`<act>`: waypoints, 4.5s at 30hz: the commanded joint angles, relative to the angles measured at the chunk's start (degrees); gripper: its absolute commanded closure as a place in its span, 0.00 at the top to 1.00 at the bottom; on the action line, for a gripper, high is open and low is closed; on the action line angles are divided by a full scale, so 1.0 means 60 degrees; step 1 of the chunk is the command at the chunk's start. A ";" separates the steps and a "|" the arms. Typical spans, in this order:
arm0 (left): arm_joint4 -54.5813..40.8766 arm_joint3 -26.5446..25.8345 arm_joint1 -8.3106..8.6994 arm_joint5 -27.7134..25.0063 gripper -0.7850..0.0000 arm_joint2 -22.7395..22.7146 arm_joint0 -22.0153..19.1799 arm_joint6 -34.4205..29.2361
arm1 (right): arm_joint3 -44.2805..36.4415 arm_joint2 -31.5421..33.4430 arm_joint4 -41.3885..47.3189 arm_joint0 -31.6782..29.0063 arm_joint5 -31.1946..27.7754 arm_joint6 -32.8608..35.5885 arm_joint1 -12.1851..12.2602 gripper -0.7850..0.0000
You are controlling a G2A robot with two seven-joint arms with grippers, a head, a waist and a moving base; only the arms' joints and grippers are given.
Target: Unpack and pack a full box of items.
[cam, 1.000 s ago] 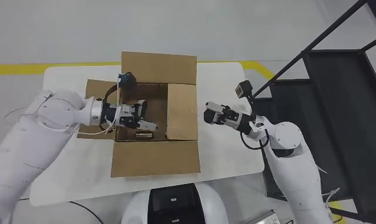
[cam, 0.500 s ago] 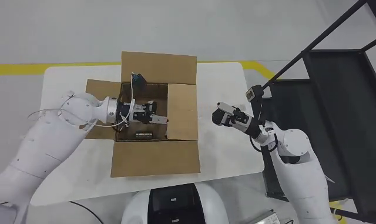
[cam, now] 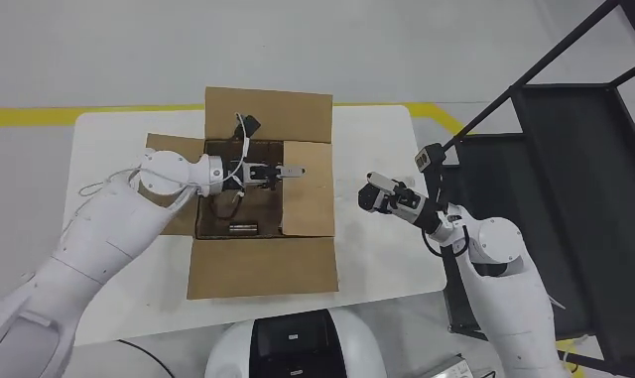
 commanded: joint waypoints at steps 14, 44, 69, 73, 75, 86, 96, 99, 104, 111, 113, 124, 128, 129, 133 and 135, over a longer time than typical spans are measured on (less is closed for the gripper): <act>-0.2092 0.2327 -0.1388 -0.2833 1.00 0.0161 -0.0461 -0.1349 | 0.0000 0.0000 0.0000 0.0000 0.0000 0.0000 0.0000 1.00; -0.3091 0.4381 -0.4153 -0.3987 1.00 0.1391 -0.1279 -0.2739 | -0.0526 0.0278 0.1502 -0.0858 0.0526 0.2528 0.0341 1.00; -0.1792 -0.0167 -0.0438 -0.2979 1.00 -0.5128 0.1842 -0.3711 | 0.0983 -0.0261 -0.0719 0.0206 0.2101 -0.0659 0.0517 1.00; -0.1386 -0.1376 0.0027 -0.2477 1.00 -0.6556 0.3115 -0.3600 | 0.1195 -0.0559 -0.1155 0.0456 0.2482 -0.0942 0.0532 1.00; -0.1321 -0.1818 0.0195 -0.2284 1.00 -0.7181 0.3683 -0.3557 | 0.1224 -0.0691 -0.1274 0.0538 0.2582 -0.1020 0.0537 1.00; -0.2091 -0.1698 0.0618 -0.1962 1.00 -0.9224 0.5432 -0.3665 | 0.0031 -0.1526 -0.2200 0.1080 0.2714 -0.1267 0.0561 1.00; -0.4580 -0.1242 0.0755 -0.1360 1.00 -1.0312 0.6468 -0.5369 | 0.0117 -0.4385 -0.5092 0.3364 0.3801 -0.1211 0.0360 1.00; -0.4620 -0.1144 0.0775 -0.1398 1.00 -1.0665 0.6758 -0.5331 | 0.0254 -0.5143 -0.5981 0.4027 0.4558 -0.1223 0.0262 1.00; -0.4450 -0.1131 0.0789 -0.1443 1.00 -1.0803 0.6887 -0.5286 | 0.1038 -0.6397 -0.7276 0.5057 0.6595 -0.1295 0.0011 1.00; -0.4450 -0.1131 0.0789 -0.1443 1.00 -1.0803 0.6887 -0.5286 | 0.2915 -0.7480 -0.6597 0.6229 0.7767 -0.1777 -0.0562 1.00; -0.4450 -0.1131 0.0789 -0.1443 1.00 -1.0803 0.6887 -0.5286 | 0.3364 -0.7698 -0.6385 0.6460 0.8118 -0.1939 -0.0720 1.00; -0.4450 -0.1131 0.0789 -0.1443 1.00 -1.0803 0.6887 -0.5286 | 0.4431 -0.8249 -0.5232 0.6856 0.8791 -0.2941 -0.1363 1.00; -0.4450 -0.1131 0.0789 -0.1443 1.00 -1.0803 0.6887 -0.5286 | 0.4431 -0.8249 -0.5232 0.6856 0.8791 -0.2941 -0.1363 1.00; -0.4450 -0.1131 0.0789 -0.1443 1.00 -1.0803 0.6887 -0.5286 | 0.4431 -0.8249 -0.5232 0.6856 0.8791 -0.2941 -0.1363 1.00; -0.4450 -0.1131 0.0789 -0.1443 1.00 -1.0803 0.6887 -0.5286 | 0.4431 -0.8249 -0.5232 0.6856 0.8791 -0.2941 -0.1363 1.00; -0.4450 -0.1131 0.0789 -0.1443 1.00 -1.0803 0.6887 -0.5286 | 0.4431 -0.8249 -0.5232 0.6856 0.8791 -0.2941 -0.1363 1.00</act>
